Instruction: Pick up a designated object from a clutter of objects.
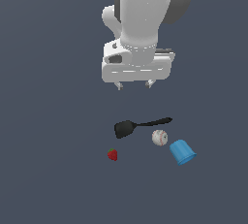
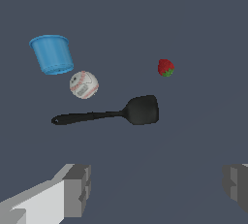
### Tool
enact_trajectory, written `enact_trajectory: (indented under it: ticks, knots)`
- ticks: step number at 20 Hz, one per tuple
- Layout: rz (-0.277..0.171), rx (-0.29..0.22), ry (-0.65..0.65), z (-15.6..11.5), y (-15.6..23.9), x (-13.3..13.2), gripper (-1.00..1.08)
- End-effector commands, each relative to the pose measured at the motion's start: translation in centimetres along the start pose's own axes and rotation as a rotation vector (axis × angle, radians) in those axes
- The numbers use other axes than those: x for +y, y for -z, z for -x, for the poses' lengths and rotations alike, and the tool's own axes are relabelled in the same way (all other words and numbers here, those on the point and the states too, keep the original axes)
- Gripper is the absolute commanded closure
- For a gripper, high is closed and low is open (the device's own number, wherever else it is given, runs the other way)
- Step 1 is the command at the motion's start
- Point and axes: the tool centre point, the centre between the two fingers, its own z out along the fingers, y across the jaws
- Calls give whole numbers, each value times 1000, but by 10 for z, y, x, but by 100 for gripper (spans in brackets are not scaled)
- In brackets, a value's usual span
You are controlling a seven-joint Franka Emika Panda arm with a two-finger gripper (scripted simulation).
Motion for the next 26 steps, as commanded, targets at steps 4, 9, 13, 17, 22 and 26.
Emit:
enact_trajectory:
  ticks: [4,9,13,17,22,26]
  knots:
    - [0,0,4,-2,-1,-4,-92]
    - [1,0,18,-7,-7,-19,-92]
    - [1,0,18,-8,-7,-20,-92]
    - [1,0,19,-8,-7,-20,-92]
    - [1,0,-6,-10,-11,-22,-92]
    - [-1,0,-45,-14,-16,-25,-92]
